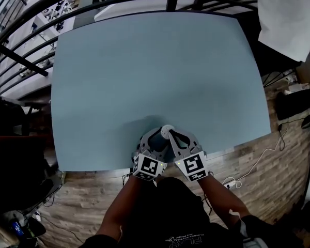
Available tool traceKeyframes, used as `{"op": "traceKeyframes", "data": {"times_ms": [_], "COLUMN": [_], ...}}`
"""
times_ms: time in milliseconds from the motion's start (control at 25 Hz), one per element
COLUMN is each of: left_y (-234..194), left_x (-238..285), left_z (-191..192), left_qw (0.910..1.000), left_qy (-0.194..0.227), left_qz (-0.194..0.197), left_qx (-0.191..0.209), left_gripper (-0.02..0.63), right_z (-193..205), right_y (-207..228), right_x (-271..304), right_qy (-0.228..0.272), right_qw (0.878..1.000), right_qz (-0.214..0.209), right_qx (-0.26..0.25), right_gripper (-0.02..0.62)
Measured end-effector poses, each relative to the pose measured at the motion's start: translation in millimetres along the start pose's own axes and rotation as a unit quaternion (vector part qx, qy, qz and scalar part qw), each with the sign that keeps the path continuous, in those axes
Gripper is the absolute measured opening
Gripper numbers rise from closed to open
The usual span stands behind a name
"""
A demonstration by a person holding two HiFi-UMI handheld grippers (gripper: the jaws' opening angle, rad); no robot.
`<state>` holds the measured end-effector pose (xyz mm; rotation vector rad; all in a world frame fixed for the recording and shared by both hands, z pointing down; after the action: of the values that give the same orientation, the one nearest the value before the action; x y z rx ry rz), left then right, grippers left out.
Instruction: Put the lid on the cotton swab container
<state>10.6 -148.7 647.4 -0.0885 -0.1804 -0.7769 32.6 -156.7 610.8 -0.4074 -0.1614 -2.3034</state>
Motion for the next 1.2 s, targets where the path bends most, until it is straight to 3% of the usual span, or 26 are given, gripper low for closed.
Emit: {"op": "traceKeyframes", "data": {"times_ms": [240, 720, 960, 1200], "left_y": [-0.6, -2.7, 1.0, -5.2], "left_x": [2.0, -13.6, -25.4, -48.3], "left_z": [2.8, 10.9, 10.6, -11.9], "left_qw": [0.9999, 0.9997, 0.9989, 0.9989], "left_qy": [-0.009, -0.019, -0.034, -0.021], "left_qz": [0.002, 0.009, 0.013, -0.014], "left_qx": [-0.004, -0.015, -0.030, -0.040], "left_gripper": [0.250, 0.250, 0.250, 0.250], "right_z": [1.6, 3.7, -15.5, -48.4], "right_y": [1.0, 0.6, 1.1, -1.9], "right_x": [2.3, 4.1, 0.8, -17.2], "right_qy": [-0.024, -0.021, 0.029, 0.063], "right_qw": [1.000, 1.000, 0.999, 0.998], "right_qz": [0.005, 0.003, 0.000, 0.006], "right_qx": [-0.012, -0.008, 0.019, 0.013], "right_gripper": [0.018, 0.018, 0.018, 0.018]}}
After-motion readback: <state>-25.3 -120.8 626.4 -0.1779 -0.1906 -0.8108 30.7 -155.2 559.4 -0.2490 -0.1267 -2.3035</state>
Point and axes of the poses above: the fingertips, and each gripper's own axes: x forward along the fingers, y to its right, z out of its underside, the point moved 2 cm from there along -x, backward along the fingers, and after that the axes turned 10 degrees about y, right-handed, at the moved point
